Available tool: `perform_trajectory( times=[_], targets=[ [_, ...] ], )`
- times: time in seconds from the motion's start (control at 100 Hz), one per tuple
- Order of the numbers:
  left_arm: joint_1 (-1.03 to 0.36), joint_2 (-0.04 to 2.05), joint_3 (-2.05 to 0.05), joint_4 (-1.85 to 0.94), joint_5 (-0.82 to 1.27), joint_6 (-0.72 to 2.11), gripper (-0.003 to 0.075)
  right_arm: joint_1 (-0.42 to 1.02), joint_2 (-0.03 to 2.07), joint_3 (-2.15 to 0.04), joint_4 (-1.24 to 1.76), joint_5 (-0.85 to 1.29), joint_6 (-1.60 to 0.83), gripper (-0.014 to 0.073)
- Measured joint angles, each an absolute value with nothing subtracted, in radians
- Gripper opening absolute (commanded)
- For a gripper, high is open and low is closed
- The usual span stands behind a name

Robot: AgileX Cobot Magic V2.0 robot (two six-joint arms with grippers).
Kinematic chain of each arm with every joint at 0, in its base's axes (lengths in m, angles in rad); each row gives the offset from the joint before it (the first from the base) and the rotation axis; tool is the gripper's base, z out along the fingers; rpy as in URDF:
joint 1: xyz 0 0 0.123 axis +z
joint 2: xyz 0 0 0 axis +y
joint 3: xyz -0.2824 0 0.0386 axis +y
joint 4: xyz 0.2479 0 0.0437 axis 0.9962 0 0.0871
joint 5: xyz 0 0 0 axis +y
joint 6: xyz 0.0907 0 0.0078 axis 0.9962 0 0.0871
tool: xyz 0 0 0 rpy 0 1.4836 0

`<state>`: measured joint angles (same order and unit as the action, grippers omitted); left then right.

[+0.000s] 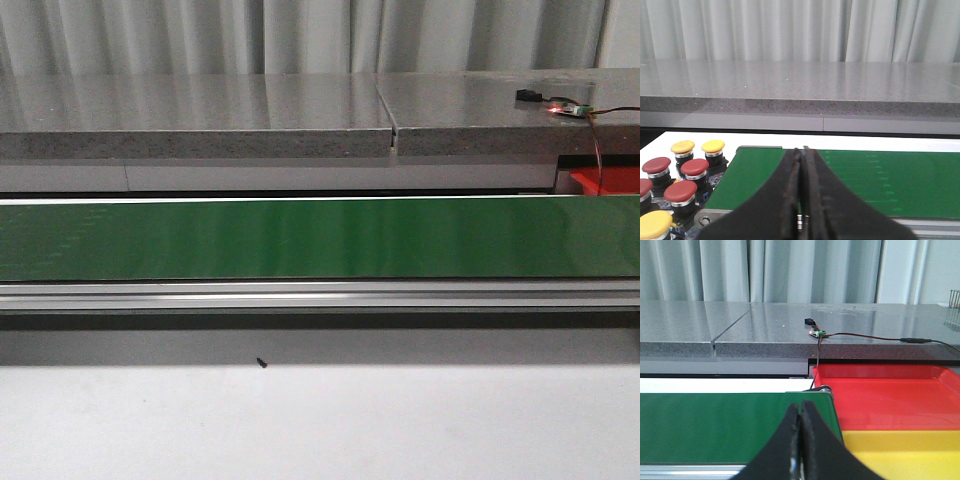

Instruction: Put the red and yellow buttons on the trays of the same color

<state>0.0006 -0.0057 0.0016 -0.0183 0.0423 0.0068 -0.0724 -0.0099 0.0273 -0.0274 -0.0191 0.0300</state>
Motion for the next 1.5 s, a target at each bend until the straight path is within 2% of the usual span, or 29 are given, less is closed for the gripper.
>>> perform_trajectory(
  times=[1.15, 1.31, 1.5],
  targets=[
    [0.001, -0.006, -0.005, -0.018, 0.085, 0.007, -0.0019, -0.072, -0.01, 0.027, -0.027, -0.019, 0.03, -0.0067],
    [0.001, 0.027, -0.085, -0.018, 0.194, 0.007, -0.0019, -0.072, -0.01, 0.027, -0.027, -0.019, 0.03, -0.0067],
    [0.001, 0.192, -0.225, -0.018, 0.226, 0.007, -0.0019, -0.072, -0.01, 0.027, -0.027, -0.019, 0.03, -0.0067]
  ],
)
